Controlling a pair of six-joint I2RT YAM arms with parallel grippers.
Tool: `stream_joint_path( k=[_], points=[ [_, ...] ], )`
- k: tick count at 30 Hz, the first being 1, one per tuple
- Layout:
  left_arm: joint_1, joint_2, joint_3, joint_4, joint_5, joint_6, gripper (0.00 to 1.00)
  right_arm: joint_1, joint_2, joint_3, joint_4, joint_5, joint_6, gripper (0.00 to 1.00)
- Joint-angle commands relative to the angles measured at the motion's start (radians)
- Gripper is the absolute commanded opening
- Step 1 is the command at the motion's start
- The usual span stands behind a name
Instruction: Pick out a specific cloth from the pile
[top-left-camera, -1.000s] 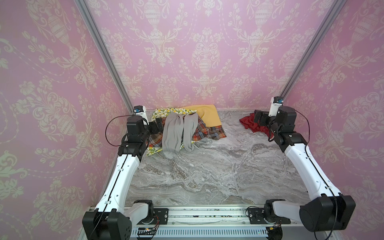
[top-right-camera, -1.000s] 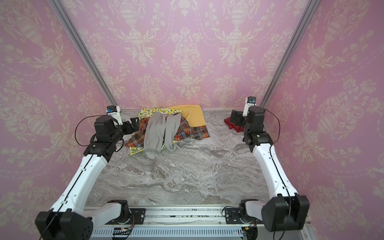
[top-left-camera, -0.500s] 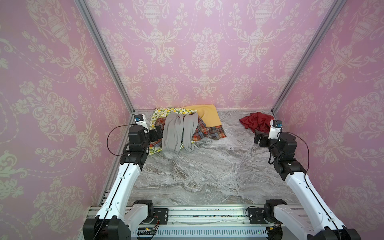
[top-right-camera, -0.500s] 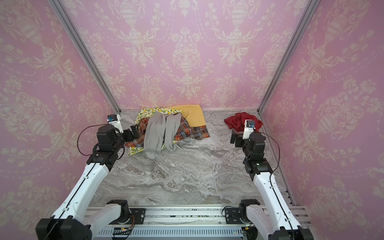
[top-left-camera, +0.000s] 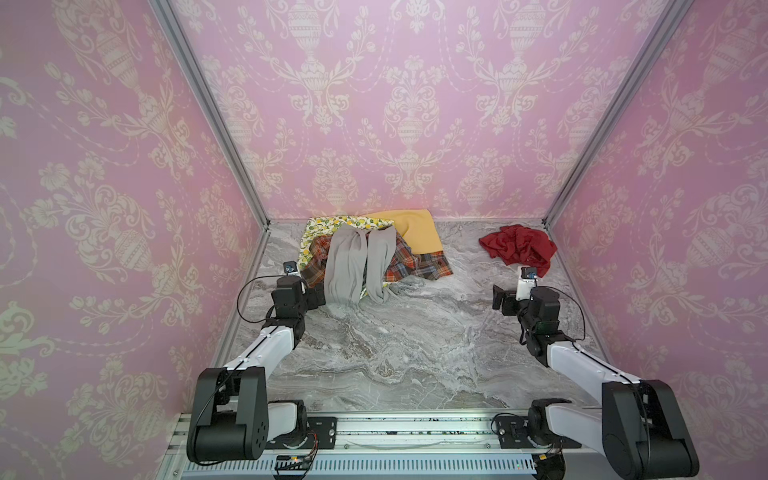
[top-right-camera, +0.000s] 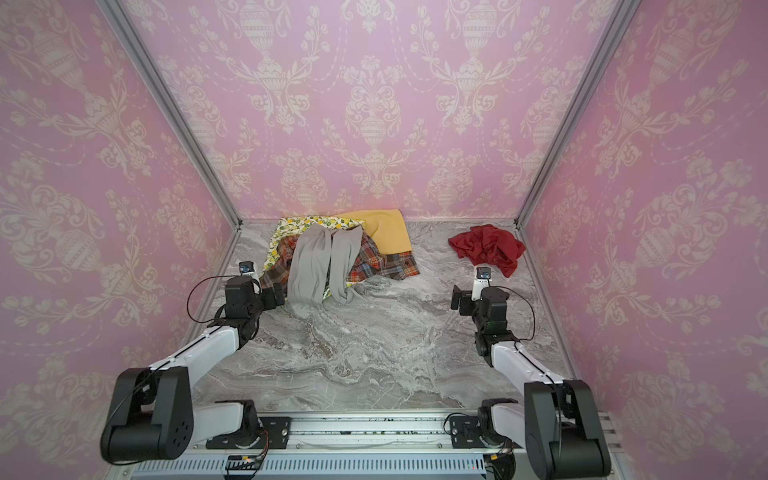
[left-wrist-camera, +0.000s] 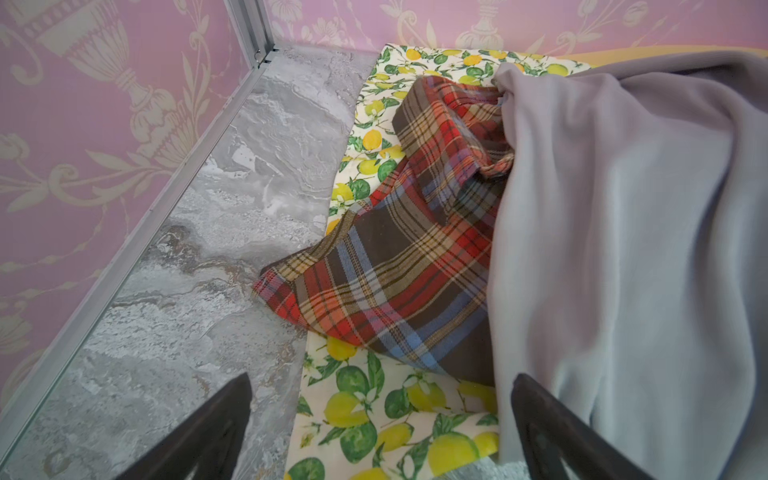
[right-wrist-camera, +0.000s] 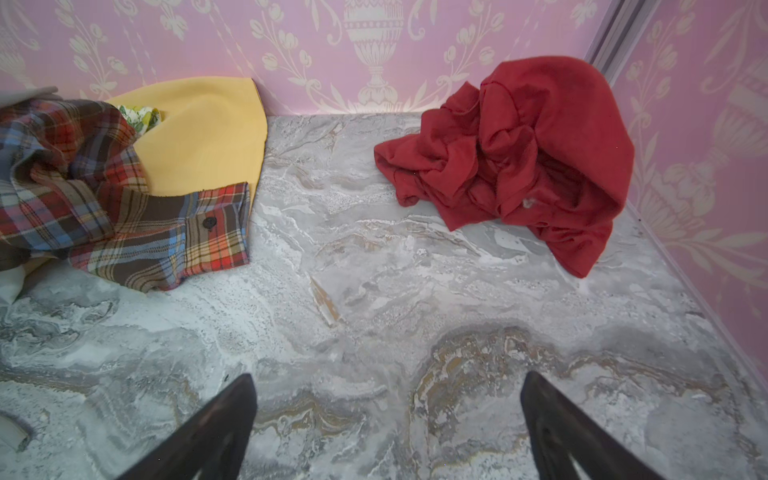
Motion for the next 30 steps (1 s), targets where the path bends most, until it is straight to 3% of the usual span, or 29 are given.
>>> stream_joint_path(
  k=[1,15,16,18,20,22,24,30],
  points=[
    [0.024,0.035,-0.039,0.192,-0.001,0.020,0.99,0.005,0.053,-0.025,0.184,0.006,0.024,1.00],
    [0.058,0.272,-0.149,0.618,0.156,0.053,0.99,-0.003,0.263,-0.087,0.514,0.000,0.022,1.00],
    [0.033,0.291,-0.140,0.605,0.126,0.072,0.99,-0.002,0.274,-0.086,0.518,-0.002,0.022,1.00],
    [0.002,0.355,-0.163,0.735,0.066,0.098,0.99,-0.003,0.298,-0.090,0.543,0.000,0.022,1.00],
    [-0.003,0.311,-0.141,0.611,0.042,0.088,0.99,-0.004,0.342,-0.105,0.628,0.011,0.025,1.00],
    [-0.003,0.346,-0.162,0.723,0.041,0.096,0.99,-0.003,0.322,-0.060,0.516,0.009,0.025,1.00],
    [-0.003,0.328,-0.153,0.666,0.040,0.090,0.99,0.002,0.319,-0.002,0.395,0.005,0.017,1.00],
    [-0.005,0.341,-0.164,0.715,0.037,0.096,0.99,0.005,0.322,-0.011,0.419,0.006,0.016,1.00]
  ],
)
